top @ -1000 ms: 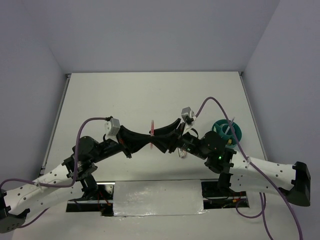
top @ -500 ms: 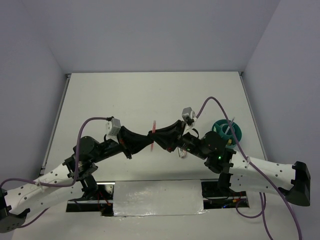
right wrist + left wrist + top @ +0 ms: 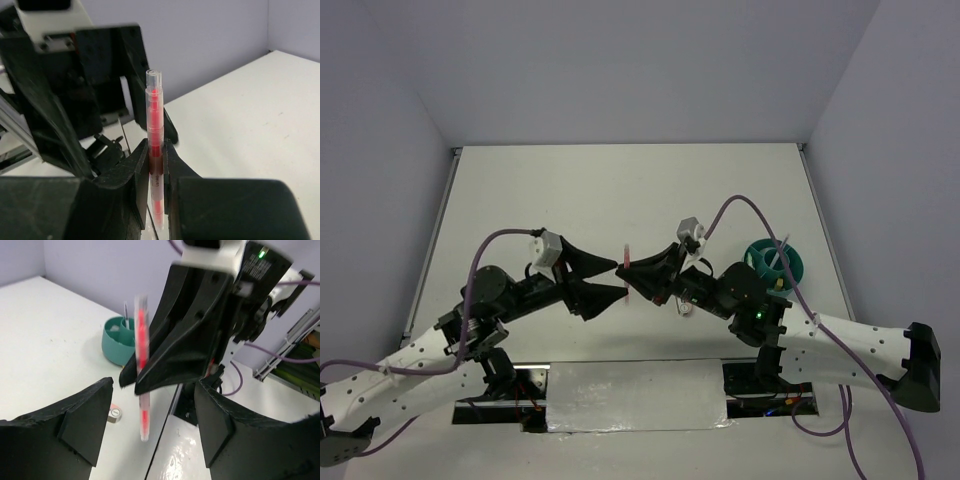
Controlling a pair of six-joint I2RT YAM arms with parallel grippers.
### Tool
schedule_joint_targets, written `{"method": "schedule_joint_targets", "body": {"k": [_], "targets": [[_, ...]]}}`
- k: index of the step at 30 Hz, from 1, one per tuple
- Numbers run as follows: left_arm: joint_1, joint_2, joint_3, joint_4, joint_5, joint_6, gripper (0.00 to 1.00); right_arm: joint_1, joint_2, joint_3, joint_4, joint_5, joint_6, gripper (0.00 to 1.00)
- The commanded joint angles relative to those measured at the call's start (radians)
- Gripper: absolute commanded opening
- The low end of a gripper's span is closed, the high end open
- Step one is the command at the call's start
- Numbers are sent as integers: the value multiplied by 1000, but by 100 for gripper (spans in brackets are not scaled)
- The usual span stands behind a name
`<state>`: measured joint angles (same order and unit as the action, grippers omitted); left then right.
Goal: Sort the stationery into containers
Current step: Close the pen cap on the pen.
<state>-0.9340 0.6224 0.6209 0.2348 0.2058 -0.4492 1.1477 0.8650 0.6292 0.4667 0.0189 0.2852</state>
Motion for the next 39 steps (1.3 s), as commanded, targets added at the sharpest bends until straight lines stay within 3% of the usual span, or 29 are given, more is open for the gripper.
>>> {"method": "schedule_joint_targets", "body": {"k": [1,6,15,16,20,22,23,24,39], "targets": [[-3,-49,92,-55,-52,56,78,4,-14,38,-37,13,-37,0],[-3,-27,181,-92,-124,73,75,6,40,66,-56,-115,-34,0],[-2,115,263,-141,-134,78,52,23,78,104,-91,-171,-35,0],[-2,125,261,-138,-129,73,42,23,77,101,-94,-165,-38,0],[0,126,240,-134,-125,63,35,26,58,99,-100,-129,-46,0],[-2,123,226,-127,-121,56,25,24,54,110,-111,-134,-53,0],[-2,122,224,-126,-115,55,20,24,54,113,-115,-134,-54,0],[-2,125,221,-124,-103,50,2,26,52,118,-122,-125,-54,0],[0,135,120,-49,-37,-31,0,23,81,263,-119,50,-106,0]]}}
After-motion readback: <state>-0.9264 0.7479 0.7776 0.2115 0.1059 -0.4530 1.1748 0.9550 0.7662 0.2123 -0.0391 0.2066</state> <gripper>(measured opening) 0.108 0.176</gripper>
